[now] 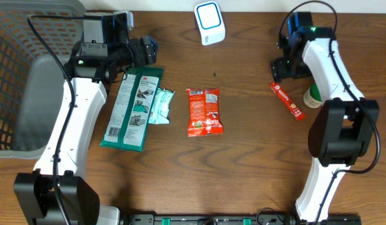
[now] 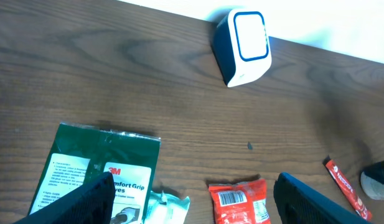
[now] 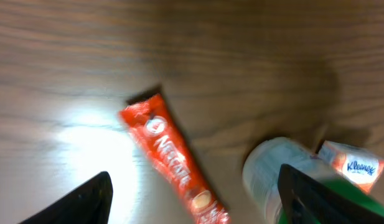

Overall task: Scan the item barcode
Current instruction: 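Release the stick and move the right gripper to the red packet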

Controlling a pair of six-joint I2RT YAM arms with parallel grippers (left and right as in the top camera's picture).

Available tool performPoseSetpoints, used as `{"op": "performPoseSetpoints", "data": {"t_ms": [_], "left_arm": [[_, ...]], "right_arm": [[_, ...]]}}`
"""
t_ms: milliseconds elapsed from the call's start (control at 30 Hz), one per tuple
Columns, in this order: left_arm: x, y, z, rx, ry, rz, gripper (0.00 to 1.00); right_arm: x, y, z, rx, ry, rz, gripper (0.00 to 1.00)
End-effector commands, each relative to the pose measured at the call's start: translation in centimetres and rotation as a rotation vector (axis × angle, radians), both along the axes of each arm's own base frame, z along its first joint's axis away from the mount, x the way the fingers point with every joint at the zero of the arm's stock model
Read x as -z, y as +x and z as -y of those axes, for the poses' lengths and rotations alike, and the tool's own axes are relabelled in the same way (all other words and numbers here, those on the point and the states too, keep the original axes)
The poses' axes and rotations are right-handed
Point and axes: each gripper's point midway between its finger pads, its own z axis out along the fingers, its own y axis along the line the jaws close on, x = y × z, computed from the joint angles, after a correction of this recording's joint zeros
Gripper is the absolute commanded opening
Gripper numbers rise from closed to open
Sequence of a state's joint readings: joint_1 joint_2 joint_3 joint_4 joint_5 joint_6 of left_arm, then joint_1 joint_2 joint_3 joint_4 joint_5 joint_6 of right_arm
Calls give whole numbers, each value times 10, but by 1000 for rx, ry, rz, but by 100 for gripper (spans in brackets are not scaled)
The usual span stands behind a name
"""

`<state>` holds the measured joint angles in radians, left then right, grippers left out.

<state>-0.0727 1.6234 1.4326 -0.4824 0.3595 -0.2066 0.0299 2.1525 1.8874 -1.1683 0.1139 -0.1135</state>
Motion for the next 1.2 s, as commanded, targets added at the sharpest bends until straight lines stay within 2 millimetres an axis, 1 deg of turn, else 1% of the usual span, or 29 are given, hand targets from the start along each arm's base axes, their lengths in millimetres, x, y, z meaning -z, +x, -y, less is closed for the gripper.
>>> {"op": "performPoseSetpoints", "data": {"t_ms": [0, 67, 133, 200, 300, 400, 500, 567, 700, 867, 933, 1000, 1033, 1100, 1133, 1167], "left_arm": [[5, 1, -3, -11, 6, -11, 82], [5, 1, -3, -11, 6, -11, 82], [5, 1, -3, -11, 6, -11, 82], [5, 1, -3, -11, 6, -11, 82], [5, 1, -3, -11, 6, -11, 82], [5, 1, -3, -11, 6, -11, 82], [5, 1, -3, -11, 6, -11, 82], [5, 1, -3, -11, 6, -11, 82], [5, 1, -3, -11, 6, -11, 82], [4, 2, -1, -5, 0, -6, 82], [10, -10, 8, 40, -41, -60, 82], [15, -23, 26, 113, -109, -116, 82], [21, -34, 37, 152, -139, -164, 81], [39, -53, 50, 180, -134, -260, 82], [54, -68, 62, 208, -117, -327, 82], [61, -74, 69, 224, -108, -348, 82]], "right_arm": [[-12, -7, -48, -42, 252, -29, 75], [-16, -15, -83, -69, 435, -58, 69], [-21, -21, -114, -99, 593, -77, 70], [-23, -24, -135, -114, 681, -90, 72], [-19, -30, -160, -155, 726, -100, 73], [-5, -38, -180, -157, 711, -126, 73], [9, -52, -200, -141, 711, -172, 74], [18, -58, -209, -142, 711, -183, 74], [32, -64, -220, -152, 713, -185, 75], [34, -66, -220, -161, 711, -188, 75], [34, -64, -215, -150, 711, -185, 76], [34, -62, -210, -136, 712, -186, 77], [35, -61, -206, -127, 712, -186, 77], [35, -59, -201, -123, 712, -182, 78], [35, -58, -197, -121, 712, -177, 79], [35, -56, -193, -113, 713, -174, 79]]}}
